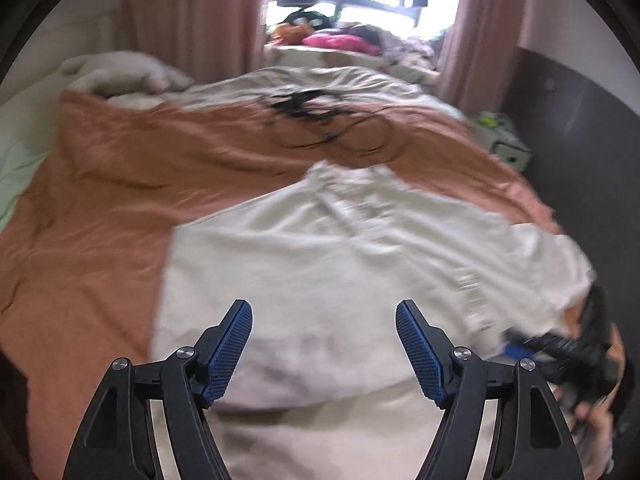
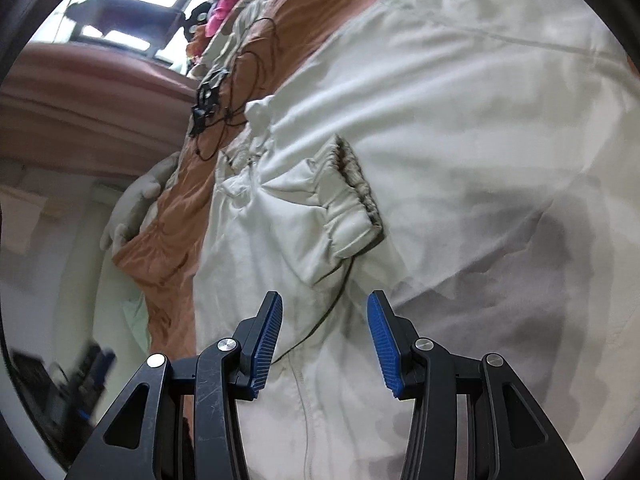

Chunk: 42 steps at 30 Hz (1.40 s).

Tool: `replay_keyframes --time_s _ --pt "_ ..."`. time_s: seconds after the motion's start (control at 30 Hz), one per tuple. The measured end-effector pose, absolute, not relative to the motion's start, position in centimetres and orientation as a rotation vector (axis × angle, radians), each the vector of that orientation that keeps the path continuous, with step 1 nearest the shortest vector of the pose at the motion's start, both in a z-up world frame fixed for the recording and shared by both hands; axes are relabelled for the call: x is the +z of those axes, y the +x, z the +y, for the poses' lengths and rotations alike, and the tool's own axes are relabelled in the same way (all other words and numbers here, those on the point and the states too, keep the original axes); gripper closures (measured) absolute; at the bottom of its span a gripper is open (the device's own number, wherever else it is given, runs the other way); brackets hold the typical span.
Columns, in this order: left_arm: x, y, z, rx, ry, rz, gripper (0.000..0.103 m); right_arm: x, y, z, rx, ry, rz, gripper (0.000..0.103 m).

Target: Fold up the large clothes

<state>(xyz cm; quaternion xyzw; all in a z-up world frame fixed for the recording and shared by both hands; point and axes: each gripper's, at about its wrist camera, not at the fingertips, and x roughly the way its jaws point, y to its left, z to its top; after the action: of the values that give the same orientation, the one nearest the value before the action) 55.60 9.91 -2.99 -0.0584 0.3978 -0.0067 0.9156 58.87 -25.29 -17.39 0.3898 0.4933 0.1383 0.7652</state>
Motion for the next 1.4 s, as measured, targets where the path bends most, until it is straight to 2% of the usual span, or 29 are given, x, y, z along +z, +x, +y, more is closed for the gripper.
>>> replay_keyframes --time_s 0.37,0.43,0.57,0.63,0.77,0.8,0.87,1.17,1.23,1.3,1.33,1.37,1.4 --pt "-11.3 51.8 21.0 0.167 -0.239 0.961 0.030 -18.8 60.2 -24.7 0.260 0.826 1.055 0.058" --pt "-13.5 51.4 21.9 0.182 -0.254 1.001 0.039 -19.4 60.4 -24.9 0.246 0.844 1.057 0.058" --pt "-16.6 51.2 23.2 0.220 -0.257 1.069 0.044 -20.1 60.8 -25.4 0.227 0.888 1.040 0.058" --pt "-17.9 51.2 23.7 0.236 -0.243 1.109 0.061 -20.1 61.1 -25.4 0.219 0.887 1.036 0.058" --pt "-19.1 51.1 25.2 0.236 -0.307 1.121 0.069 -19.9 61.7 -25.0 0.218 0.857 1.008 0.058" --pt "-19.1 51.1 25.4 0.241 -0.318 1.119 0.072 -19.9 61.8 -24.9 0.220 0.846 1.002 0.060" --pt "-18.9 51.2 25.5 0.262 -0.307 1.118 0.076 -20.1 62.0 -24.6 0.222 0.826 1.010 0.080" --pt "-18.4 51.0 25.1 0.321 -0.333 1.125 0.077 -19.7 62.1 -24.9 0.226 0.793 1.026 0.085" --pt "-17.7 50.6 24.8 0.325 -0.333 1.113 0.077 -20.0 62.1 -25.3 0.208 0.808 1.062 0.083" --pt "-16.4 50.2 24.1 0.326 -0.326 1.078 0.076 -19.4 61.7 -25.8 0.205 0.810 1.077 0.076" --pt "-15.7 50.0 23.7 0.317 -0.320 1.061 0.073 -18.8 61.4 -26.0 0.199 0.794 1.076 0.064" --pt "-14.7 49.9 23.0 0.296 -0.324 1.038 0.070 -18.2 61.2 -26.2 0.192 0.780 1.069 0.052" --pt "-14.2 49.8 22.7 0.279 -0.333 1.023 0.055 -17.3 60.8 -26.7 0.188 0.762 1.049 0.049"
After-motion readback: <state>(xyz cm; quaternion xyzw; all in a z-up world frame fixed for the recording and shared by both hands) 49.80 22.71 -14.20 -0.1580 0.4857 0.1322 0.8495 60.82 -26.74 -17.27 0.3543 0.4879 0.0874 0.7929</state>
